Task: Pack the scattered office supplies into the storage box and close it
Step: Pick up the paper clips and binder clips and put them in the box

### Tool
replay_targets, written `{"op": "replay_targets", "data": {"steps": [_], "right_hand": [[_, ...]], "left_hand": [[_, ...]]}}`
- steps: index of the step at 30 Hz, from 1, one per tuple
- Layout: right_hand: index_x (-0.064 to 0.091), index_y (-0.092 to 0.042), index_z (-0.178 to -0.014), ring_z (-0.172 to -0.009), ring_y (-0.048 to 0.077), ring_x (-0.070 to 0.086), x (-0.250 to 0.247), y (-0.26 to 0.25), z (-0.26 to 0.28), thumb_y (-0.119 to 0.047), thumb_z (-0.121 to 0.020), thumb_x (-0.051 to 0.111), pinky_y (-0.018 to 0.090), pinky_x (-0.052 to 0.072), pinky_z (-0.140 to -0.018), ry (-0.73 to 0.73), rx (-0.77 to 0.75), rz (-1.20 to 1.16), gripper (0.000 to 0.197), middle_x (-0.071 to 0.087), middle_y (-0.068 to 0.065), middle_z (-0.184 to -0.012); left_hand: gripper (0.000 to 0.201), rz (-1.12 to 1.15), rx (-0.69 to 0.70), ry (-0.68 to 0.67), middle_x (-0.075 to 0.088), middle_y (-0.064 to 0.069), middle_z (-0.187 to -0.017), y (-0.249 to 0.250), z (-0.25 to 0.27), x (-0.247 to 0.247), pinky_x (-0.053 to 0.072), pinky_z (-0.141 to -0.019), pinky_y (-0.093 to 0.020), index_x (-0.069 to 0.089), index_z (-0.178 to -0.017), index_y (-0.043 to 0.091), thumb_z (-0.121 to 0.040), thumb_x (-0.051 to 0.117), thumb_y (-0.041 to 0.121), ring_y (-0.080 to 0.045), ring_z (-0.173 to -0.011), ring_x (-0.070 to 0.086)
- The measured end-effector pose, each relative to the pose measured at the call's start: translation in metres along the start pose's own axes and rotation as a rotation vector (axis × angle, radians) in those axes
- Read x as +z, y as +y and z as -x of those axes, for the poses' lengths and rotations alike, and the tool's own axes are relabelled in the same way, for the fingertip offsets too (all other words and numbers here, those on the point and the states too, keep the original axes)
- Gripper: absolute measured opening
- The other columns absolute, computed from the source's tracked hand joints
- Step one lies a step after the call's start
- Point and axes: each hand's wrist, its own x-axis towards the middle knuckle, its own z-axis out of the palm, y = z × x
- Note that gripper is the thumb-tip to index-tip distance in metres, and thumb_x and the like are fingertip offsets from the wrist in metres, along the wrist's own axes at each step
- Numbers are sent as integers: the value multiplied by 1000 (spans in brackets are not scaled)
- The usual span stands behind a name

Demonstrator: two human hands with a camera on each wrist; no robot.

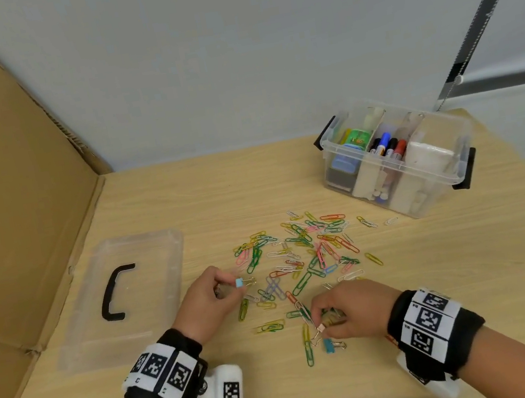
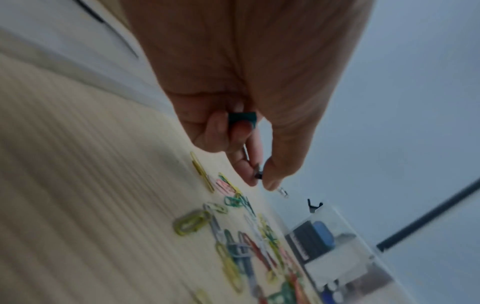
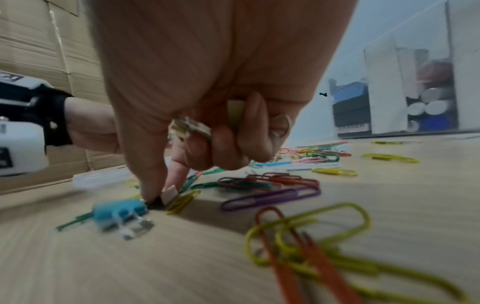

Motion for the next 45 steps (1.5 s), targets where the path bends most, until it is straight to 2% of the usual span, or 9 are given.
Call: {"op": "replay_targets", "data": {"steps": [6, 12, 15, 17, 20, 24, 33, 37, 45], "right_hand": [[57, -25, -100, -66, 11, 50, 6, 1, 0, -37, -89, 55, 31, 46, -68, -5, 42, -95, 16, 64, -4, -90], [52, -28, -96, -70, 16, 54, 8, 9, 4, -34, -92, 52, 36, 48, -72, 31, 106, -210, 7, 64, 0, -87], [49, -29, -93, -72, 16, 56, 6, 13, 7, -29, -94, 50, 32, 48, -72, 74, 131, -293, 1, 61, -2, -84], [49, -26, -93, -67, 8, 53, 3, 13, 9, -22, -95, 48, 25, 47, -67, 103, 138, -345, 5, 56, -9, -80], [48, -23, -93, -75, 16, 59, 0, 16, 11, -17, -96, 45, 31, 51, -72, 144, 154, -389, 7, 58, -2, -90], [43, -28, -89, -74, 17, 56, -4, 23, 14, -19, -96, 45, 35, 49, -74, 230, 155, -425, 12, 58, 0, -86], [41, -18, -96, -62, 7, 44, -8, 35, 22, -21, -99, 43, 22, 39, -61, 336, 172, -482, 5, 50, -6, -74], [42, -25, -94, -92, 26, 60, -11, 41, 31, -21, -98, 43, 40, 49, -81, 373, 122, -563, 6, 60, 8, -93], [60, -25, -96, -76, 34, 55, -92, 62, 72, -7, -96, 38, 41, 47, -68, 741, 62, -533, 28, 60, 16, -84]], "left_hand": [[23, 322, -135, -146, 53, 3, -75, 4, -2, 8, 35, -53, -16, 65, -108, 22, -94, 53, 8, -6, -57, 43], [24, 956, -386, -298, 40, -4, -69, 16, -2, 26, 30, -38, -19, 48, -75, 6, -82, 27, -4, -10, -47, 35], [26, 781, -362, -402, 40, 1, -58, 26, 0, 39, 27, -38, -18, 46, -67, 7, -80, 25, -1, -10, -44, 31], [27, 388, -208, -492, 42, 5, -55, 33, 2, 49, 27, -43, -19, 53, -66, 12, -86, 34, 9, -10, -46, 32], [27, -290, 163, -544, 51, 6, -78, 41, 10, 67, 35, -63, -21, 60, -78, 15, -83, 61, 41, -8, -70, 46], [46, -654, 320, -659, 41, 6, -94, 52, 17, 82, 33, -67, -27, 58, -96, 17, -70, 73, 52, -14, -83, 45], [31, -684, 339, -630, 41, 8, -93, 57, 13, 85, 33, -68, -25, 59, -99, 20, -82, 65, 45, -12, -83, 45], [26, -540, 300, -490, 47, 11, -92, 64, 4, 71, 36, -71, -25, 60, -95, 26, -79, 67, 45, -6, -86, 46], [17, -367, 206, -144, 52, 15, -86, 79, -14, 39, 34, -68, -16, 60, -82, 28, -76, 72, 37, -3, -82, 49]]}}
